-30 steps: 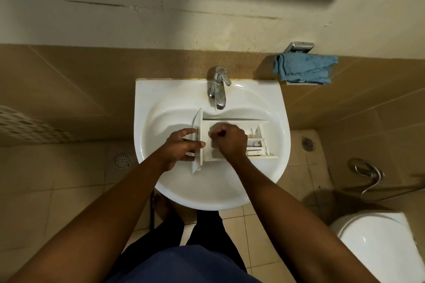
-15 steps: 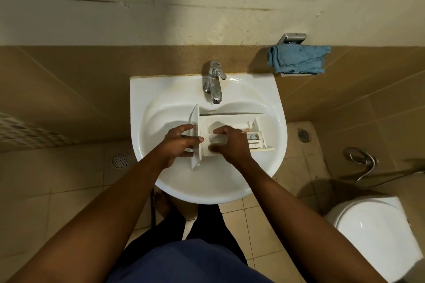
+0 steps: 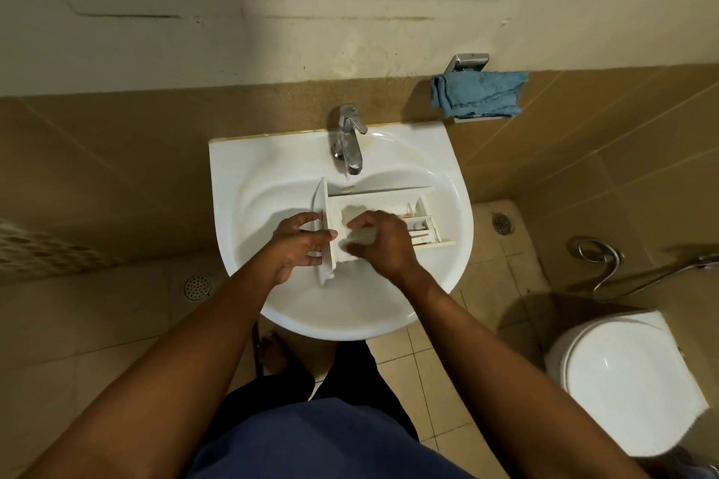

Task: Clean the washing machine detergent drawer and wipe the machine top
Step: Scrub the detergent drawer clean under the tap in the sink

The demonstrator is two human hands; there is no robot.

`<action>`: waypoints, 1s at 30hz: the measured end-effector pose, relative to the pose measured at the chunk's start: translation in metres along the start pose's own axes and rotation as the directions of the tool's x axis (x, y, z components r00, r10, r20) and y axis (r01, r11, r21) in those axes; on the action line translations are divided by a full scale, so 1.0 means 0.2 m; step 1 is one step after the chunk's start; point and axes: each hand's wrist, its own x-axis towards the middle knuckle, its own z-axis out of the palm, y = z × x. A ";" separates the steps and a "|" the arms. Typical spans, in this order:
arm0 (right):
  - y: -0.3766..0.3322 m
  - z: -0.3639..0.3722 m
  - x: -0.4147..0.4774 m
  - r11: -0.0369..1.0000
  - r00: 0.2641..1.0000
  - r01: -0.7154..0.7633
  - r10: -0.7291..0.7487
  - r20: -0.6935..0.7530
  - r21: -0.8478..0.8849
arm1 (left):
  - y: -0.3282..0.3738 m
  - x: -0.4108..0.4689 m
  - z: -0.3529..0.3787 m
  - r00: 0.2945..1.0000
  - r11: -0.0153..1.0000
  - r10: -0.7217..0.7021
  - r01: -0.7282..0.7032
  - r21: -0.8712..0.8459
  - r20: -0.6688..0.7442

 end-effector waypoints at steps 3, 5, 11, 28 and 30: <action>0.02 0.07 -0.10 0.981 0.990 0.139 -0.142 -0.015 -0.133 | 0.01 -0.01 0.00 1.000 1.000 0.008 -0.008 0.012 0.020; 0.06 0.08 -0.15 0.968 0.981 0.179 -0.189 -0.041 -0.177 | 0.01 -0.01 0.00 1.000 1.000 0.009 -0.009 0.009 0.018; 0.09 0.08 -0.16 0.938 0.969 0.224 -0.244 -0.045 -0.265 | 0.01 -0.02 0.00 1.000 1.000 0.003 -0.003 -0.006 0.022; -0.13 -0.12 0.46 0.287 0.869 -0.422 0.397 0.294 0.860 | 0.11 -0.10 0.06 0.994 0.968 -0.012 0.038 0.247 -0.106; -0.15 -0.09 0.53 0.105 0.859 -0.434 0.348 0.376 0.895 | 0.11 -0.10 0.07 0.991 0.963 -0.018 0.052 0.264 -0.131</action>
